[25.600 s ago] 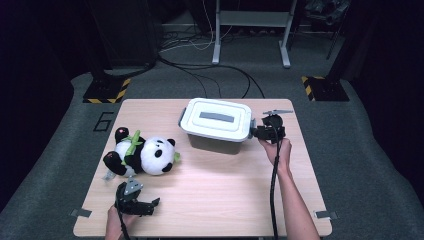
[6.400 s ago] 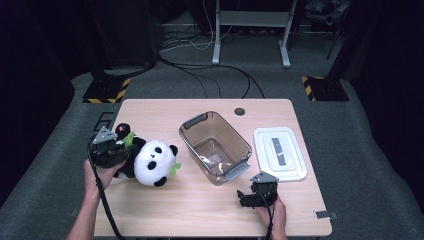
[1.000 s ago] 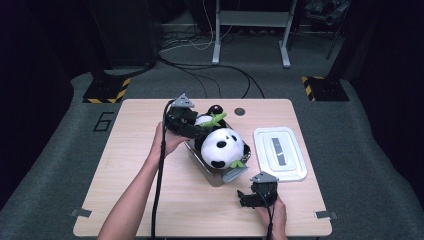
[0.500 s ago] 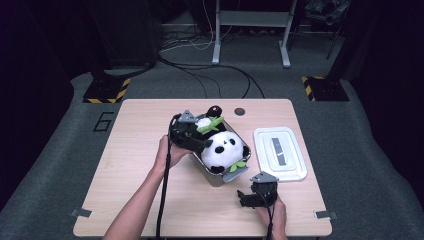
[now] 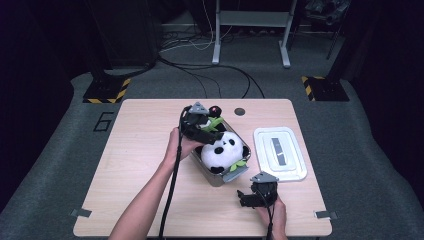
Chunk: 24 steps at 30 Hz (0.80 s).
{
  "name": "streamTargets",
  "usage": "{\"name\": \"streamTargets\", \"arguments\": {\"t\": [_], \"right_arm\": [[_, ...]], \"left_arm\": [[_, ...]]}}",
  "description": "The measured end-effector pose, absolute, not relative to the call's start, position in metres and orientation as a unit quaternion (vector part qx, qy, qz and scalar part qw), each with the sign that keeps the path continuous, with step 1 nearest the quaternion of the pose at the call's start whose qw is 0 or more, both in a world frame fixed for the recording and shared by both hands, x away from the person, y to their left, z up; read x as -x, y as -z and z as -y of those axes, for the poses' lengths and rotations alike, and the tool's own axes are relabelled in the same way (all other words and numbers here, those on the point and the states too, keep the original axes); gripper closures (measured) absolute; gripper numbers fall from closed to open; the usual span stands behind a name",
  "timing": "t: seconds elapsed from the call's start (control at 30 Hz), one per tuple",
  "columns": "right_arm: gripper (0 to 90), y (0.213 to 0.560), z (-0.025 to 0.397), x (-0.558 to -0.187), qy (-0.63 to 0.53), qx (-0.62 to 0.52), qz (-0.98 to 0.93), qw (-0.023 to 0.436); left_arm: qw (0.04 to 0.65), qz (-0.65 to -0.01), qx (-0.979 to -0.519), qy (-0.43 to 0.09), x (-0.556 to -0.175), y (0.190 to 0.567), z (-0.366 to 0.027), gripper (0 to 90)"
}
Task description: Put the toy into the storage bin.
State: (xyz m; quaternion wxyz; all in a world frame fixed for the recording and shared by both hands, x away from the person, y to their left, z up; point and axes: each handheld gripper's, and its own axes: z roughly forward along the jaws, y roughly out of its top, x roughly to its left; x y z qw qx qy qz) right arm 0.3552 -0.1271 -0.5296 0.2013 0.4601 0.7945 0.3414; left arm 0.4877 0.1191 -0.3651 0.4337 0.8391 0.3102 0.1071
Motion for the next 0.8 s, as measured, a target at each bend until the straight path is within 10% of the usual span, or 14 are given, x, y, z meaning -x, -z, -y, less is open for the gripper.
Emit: {"name": "streamTargets", "arguments": {"t": [0.37, 0.8], "right_arm": [[5.2, 0.530, 0.127, -0.355, -0.342, -0.460, -0.795, 0.201], [5.4, 0.530, 0.127, -0.355, -0.343, -0.459, -0.795, 0.199]], "left_arm": [[0.411, -0.323, -0.849, -0.073, -0.498, 0.383, -0.109, 15.2], [0.435, -0.343, -0.815, -0.172, -0.494, 0.349, -0.149, 33.8]]}}
